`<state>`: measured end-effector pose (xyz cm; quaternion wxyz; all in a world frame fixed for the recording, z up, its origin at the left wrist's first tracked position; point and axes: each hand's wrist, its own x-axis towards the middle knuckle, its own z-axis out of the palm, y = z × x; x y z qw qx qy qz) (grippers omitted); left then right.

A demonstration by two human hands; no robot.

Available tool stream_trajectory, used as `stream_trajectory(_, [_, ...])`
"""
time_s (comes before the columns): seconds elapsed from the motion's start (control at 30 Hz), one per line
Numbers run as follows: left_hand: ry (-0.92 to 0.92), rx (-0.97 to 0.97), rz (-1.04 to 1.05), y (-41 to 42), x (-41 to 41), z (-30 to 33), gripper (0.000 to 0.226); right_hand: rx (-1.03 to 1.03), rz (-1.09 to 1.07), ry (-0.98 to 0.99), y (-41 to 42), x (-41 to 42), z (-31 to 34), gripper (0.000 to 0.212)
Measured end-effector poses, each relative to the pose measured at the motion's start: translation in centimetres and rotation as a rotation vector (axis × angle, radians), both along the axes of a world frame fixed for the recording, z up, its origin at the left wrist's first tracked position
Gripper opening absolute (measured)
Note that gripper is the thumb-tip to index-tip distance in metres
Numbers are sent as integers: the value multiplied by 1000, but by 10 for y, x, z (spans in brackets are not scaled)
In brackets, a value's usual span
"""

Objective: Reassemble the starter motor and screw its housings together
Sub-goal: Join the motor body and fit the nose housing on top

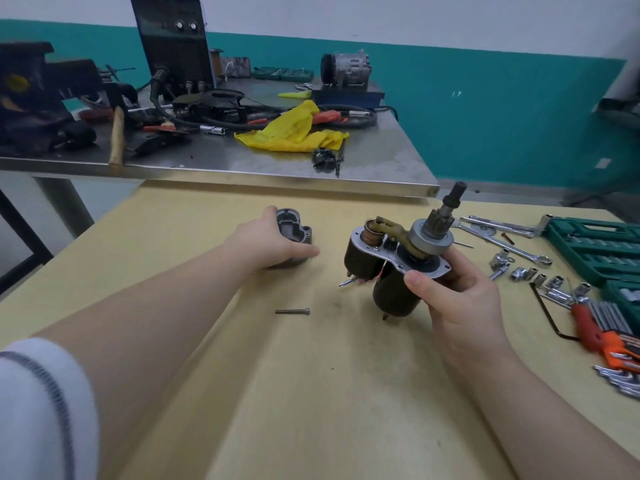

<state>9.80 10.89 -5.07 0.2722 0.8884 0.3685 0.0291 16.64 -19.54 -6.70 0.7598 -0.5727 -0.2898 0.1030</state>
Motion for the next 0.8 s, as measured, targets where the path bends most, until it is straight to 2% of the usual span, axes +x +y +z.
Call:
stream_trajectory(0.1, [52, 145, 30, -12, 10, -8, 127, -2, 37, 20, 0, 0, 2, 74])
stream_trajectory(0.17, [14, 190, 35, -16, 13, -14, 115, 0, 74, 29, -1, 1, 1, 68])
stream_trajectory(0.23, [-29, 192, 39, -15, 11, -17, 114, -4, 107, 42, -1, 0, 2, 65])
stream_trajectory(0.33, [-143, 95, 14, -14, 4, -17, 124, -29, 151, 51, 0, -6, 3, 64])
stream_trajectory(0.43, [-421, -87, 4, -17, -10, -1, 119, -12, 190, 68, 2, -11, 3, 62])
stream_trajectory(0.53, [-725, -397, -21, -20, -25, 24, 116, 2, 198, 93, 4, -15, 3, 65])
stream_trajectory(0.63, [-1011, -934, -97, -20, -39, 46, 98, -1, 216, 103, 5, -20, 2, 67])
stream_trajectory(0.73, [-1175, -1509, -127, -27, -56, 60, 73, -10, 242, 66, 6, -26, 5, 60])
stream_trajectory(0.8, [-1219, -1674, -175, -32, -65, 68, 74, -13, 260, 40, 7, -29, 6, 58])
